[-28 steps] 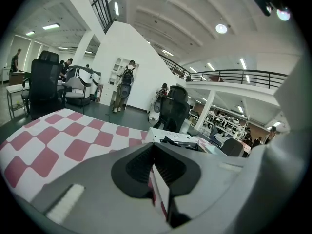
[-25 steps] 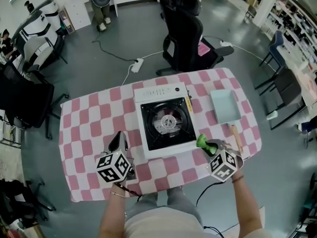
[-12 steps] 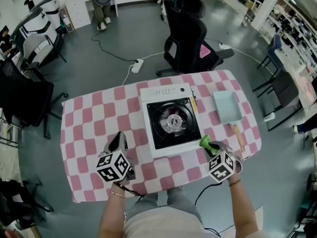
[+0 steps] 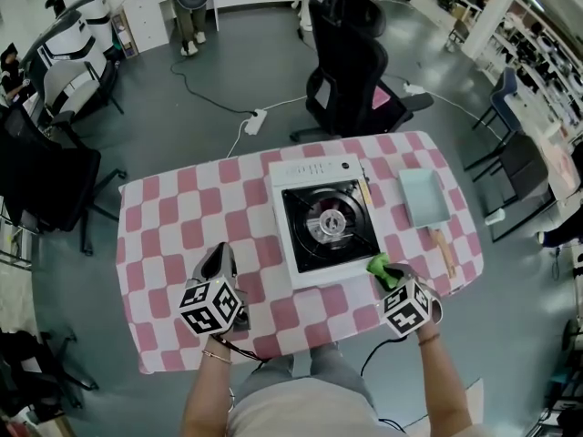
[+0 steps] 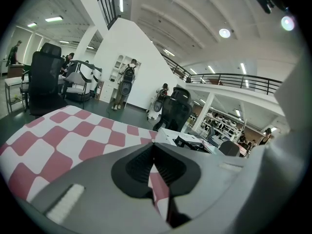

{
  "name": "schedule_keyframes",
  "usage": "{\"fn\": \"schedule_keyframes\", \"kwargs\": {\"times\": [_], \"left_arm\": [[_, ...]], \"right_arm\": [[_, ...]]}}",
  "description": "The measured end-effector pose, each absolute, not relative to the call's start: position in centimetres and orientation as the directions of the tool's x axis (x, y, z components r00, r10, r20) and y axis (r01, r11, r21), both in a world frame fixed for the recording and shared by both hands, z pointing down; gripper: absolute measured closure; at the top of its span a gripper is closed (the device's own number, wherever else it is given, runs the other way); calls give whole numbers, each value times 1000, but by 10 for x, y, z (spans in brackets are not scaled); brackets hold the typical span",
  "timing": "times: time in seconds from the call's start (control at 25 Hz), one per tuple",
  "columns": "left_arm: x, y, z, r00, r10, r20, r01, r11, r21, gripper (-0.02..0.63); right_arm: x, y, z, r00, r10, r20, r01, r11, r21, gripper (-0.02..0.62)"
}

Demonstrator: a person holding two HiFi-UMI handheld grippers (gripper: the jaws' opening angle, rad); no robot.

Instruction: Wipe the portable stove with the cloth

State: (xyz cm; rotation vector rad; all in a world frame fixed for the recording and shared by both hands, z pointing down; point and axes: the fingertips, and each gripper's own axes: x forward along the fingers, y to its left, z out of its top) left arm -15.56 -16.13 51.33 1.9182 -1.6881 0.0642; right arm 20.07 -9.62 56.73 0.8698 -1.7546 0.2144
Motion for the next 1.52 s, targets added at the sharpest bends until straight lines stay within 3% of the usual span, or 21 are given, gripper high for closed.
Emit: {"fn": "schedule_keyframes", "kwargs": {"times": [1.52], "left_arm": [[-215,-137,526,199,-894,402,-915,-22,404,606]], "right_arm": [[103,-78,567,-167,-410,897,-642,735,216,502]]}}
